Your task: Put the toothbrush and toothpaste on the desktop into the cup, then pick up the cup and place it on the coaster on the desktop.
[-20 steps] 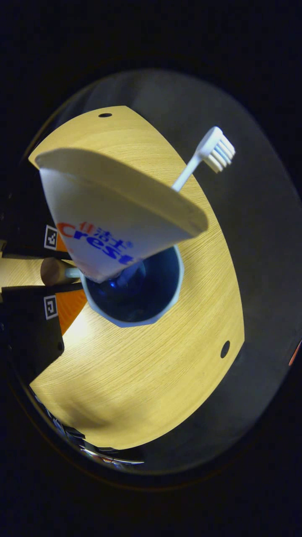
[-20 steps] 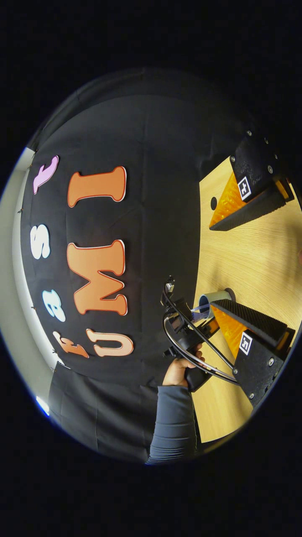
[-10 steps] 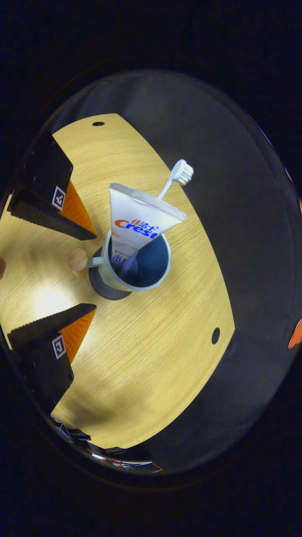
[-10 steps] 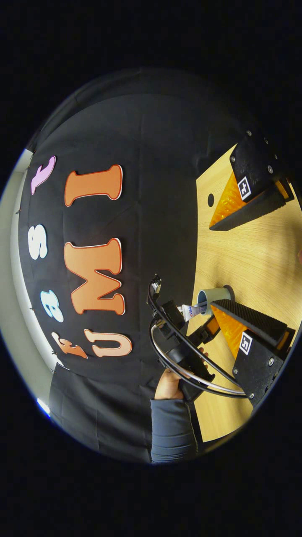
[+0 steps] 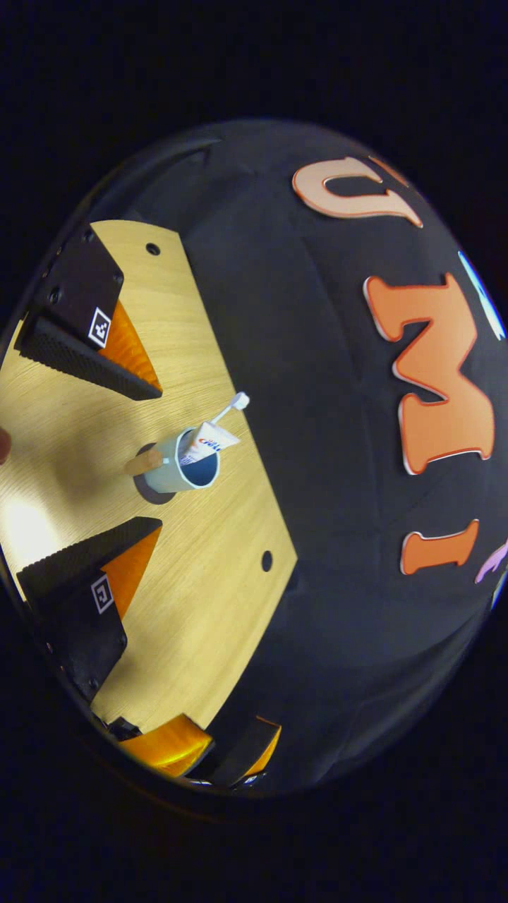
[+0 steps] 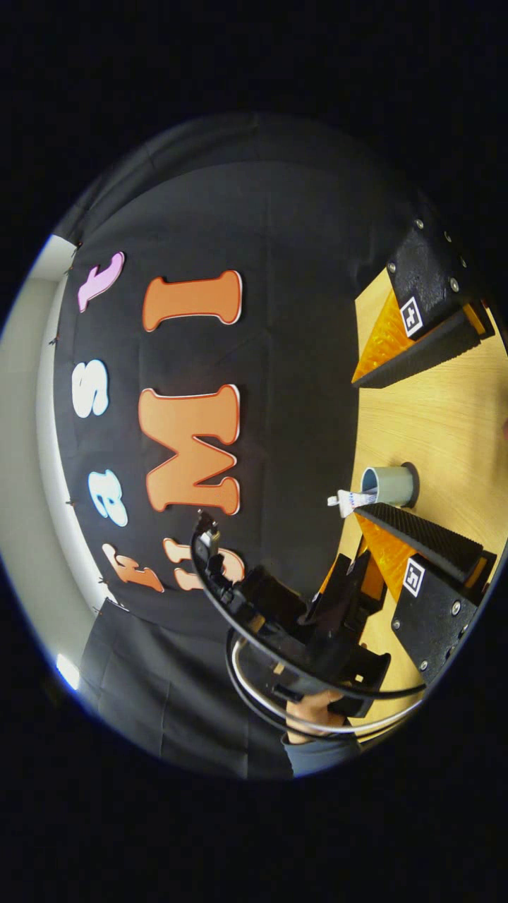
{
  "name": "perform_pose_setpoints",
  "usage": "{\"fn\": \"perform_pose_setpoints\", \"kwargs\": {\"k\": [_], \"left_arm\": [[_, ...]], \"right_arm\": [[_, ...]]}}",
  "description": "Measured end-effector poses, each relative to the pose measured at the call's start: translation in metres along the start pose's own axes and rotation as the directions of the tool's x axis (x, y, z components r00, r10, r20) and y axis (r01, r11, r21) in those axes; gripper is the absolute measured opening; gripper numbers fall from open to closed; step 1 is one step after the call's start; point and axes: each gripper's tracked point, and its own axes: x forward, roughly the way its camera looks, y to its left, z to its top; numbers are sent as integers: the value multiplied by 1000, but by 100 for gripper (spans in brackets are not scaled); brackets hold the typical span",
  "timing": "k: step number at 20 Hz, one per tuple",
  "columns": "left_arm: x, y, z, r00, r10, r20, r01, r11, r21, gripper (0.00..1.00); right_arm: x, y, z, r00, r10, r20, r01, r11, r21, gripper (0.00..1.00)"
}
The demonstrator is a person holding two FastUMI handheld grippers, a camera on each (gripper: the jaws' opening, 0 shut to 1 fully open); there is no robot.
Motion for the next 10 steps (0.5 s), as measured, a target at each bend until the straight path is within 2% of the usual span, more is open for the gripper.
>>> {"fn": "perform_pose_setpoints", "kwargs": {"k": [2, 5, 7, 10], "left_arm": [[-11, 3, 9, 993, 32, 112, -32, 999, -4, 100], [-31, 17, 20, 966, 103, 236, -99, 995, -29, 100], [-47, 27, 28, 940, 157, 304, -150, 988, -47, 100], [-71, 43, 36, 883, 234, 407, -218, 972, -87, 99]], "right_arm": [[-2, 10, 17, 999, -5, 42, 5, 1000, -17, 98], [-5, 30, 36, 996, 5, 84, -3, 1000, -29, 98], [-9, 42, 48, 993, 22, 113, -17, 999, -41, 98], [-12, 58, 64, 985, 40, 168, -28, 997, -72, 98]]}}
